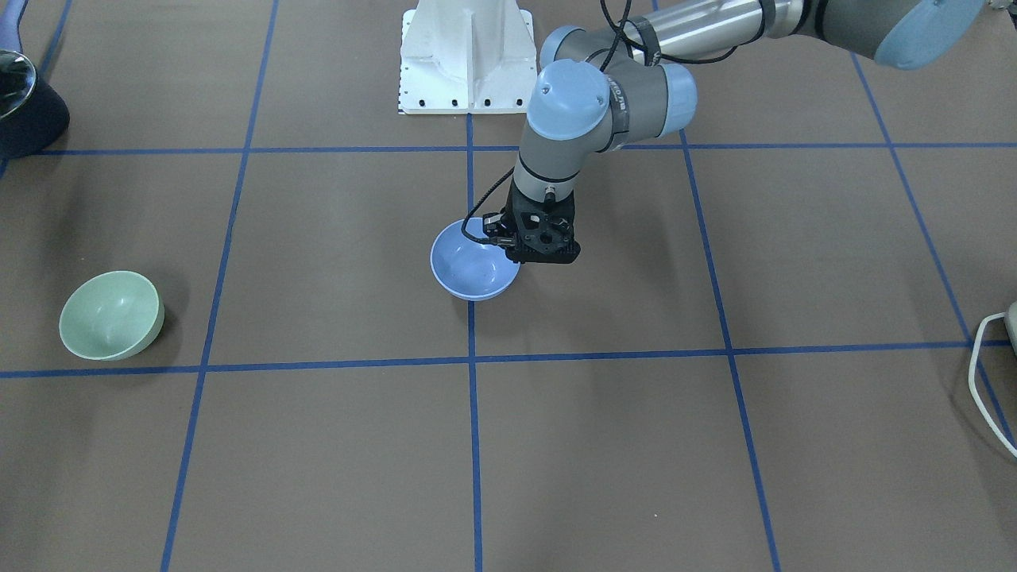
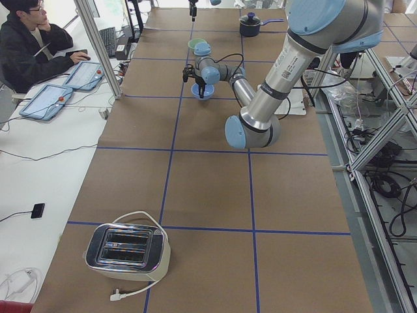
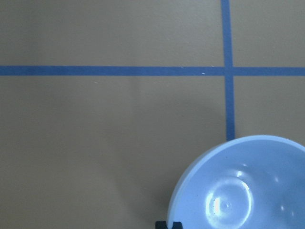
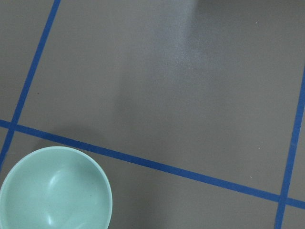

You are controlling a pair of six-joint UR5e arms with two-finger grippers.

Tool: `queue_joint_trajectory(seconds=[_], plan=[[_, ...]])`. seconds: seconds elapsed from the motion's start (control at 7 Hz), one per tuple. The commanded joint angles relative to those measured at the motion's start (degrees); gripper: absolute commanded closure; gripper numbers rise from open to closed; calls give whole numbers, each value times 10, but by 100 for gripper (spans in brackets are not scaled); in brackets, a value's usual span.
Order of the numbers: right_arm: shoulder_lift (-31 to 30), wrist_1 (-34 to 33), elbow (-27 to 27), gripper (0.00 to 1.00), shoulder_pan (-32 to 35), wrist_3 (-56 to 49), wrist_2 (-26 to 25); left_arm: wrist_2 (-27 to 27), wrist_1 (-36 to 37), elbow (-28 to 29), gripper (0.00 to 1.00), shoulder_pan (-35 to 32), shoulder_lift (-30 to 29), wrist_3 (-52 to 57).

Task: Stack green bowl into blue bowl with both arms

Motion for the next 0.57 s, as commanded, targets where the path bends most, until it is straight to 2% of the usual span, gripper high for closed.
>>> queue_joint_trajectory(seconds=[0.0,0.14,0.29,0.43], plan=[[1,0,-1,0,0,0,0,2,0,10,100,11,-3,1],[1,0,-2,0,0,0,0,3,0,10,100,13,-3,3],[1,0,-2,0,0,0,0,2,-1,10,85,13,-3,4],[1,0,-2,0,0,0,0,16,-7,11,37,13,-2,5]])
